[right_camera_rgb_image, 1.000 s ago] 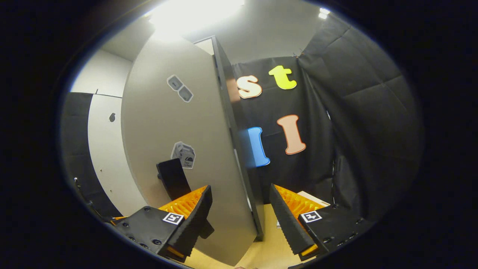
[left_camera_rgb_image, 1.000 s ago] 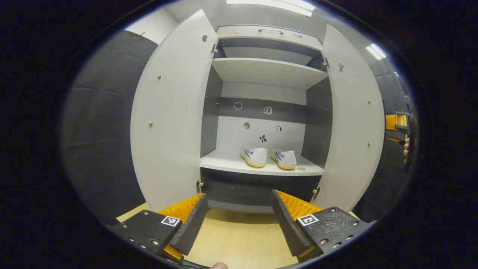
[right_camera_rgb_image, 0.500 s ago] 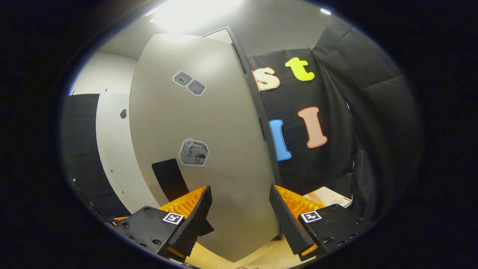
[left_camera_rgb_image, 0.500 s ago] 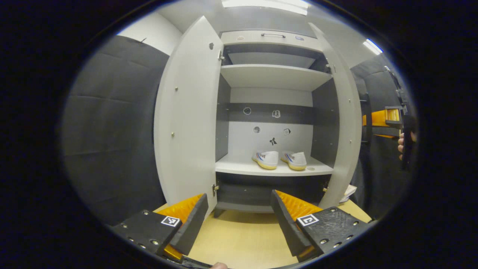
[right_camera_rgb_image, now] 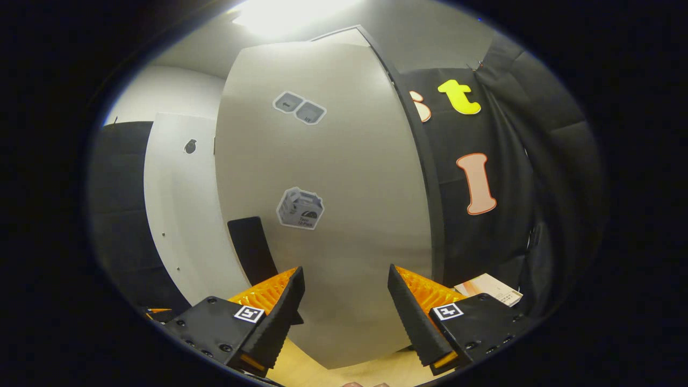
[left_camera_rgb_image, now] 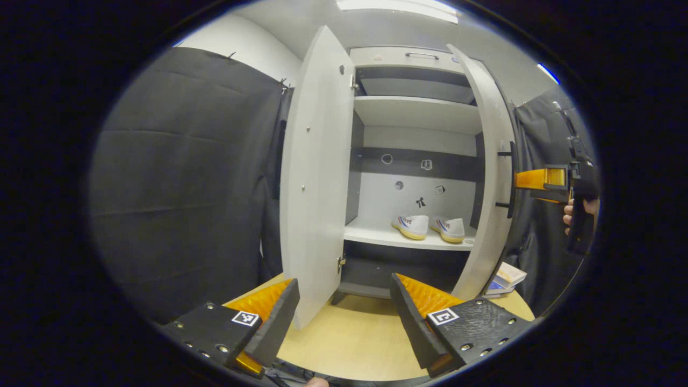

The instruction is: Grab one shoe with the right hand and put it into the shoe cabinet, grab the other shoe with the left hand and put it into the shoe cabinet; then close the right door with the right hand and the left door with the left hand.

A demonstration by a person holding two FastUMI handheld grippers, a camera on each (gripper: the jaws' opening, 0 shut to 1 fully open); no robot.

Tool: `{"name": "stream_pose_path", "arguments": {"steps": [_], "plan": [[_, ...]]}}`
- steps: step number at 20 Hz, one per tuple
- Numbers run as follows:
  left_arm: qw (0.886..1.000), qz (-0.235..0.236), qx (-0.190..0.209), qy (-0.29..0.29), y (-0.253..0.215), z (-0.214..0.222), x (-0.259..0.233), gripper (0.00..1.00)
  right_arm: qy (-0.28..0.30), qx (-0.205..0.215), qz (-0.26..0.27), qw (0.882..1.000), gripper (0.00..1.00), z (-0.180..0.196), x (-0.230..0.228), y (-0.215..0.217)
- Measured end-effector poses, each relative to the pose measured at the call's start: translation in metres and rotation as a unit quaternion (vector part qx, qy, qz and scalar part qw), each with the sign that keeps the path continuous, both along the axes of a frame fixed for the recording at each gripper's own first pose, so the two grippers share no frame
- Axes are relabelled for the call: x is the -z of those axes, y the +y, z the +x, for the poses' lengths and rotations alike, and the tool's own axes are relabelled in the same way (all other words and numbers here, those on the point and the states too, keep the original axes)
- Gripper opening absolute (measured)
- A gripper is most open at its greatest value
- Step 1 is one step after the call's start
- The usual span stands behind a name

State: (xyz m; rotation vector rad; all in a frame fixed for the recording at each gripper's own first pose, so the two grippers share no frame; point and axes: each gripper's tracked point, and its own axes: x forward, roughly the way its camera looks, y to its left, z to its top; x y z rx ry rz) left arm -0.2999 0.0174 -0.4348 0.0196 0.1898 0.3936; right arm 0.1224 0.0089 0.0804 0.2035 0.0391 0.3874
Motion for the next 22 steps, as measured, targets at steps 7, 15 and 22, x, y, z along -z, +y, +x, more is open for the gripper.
{"name": "stream_pose_path", "arguments": {"steps": [7, 15, 22], "plan": [[0.998, -0.014, -0.053, -0.014, 0.018, -0.003, 0.001, 0.97, 0.011, 0.018, 0.004, 1.0, 0.98, 0.005, 0.009, -0.006], [0.994, 0.0, -0.094, -0.055, 0.054, -0.004, -0.026, 0.97, 0.021, 0.048, -0.009, 0.999, 0.98, 0.009, 0.015, -0.012], [0.992, 0.07, -0.054, -0.091, 0.086, 0.021, -0.068, 0.97, 0.051, 0.095, -0.014, 0.994, 0.98, -0.004, 0.03, -0.016]]}}
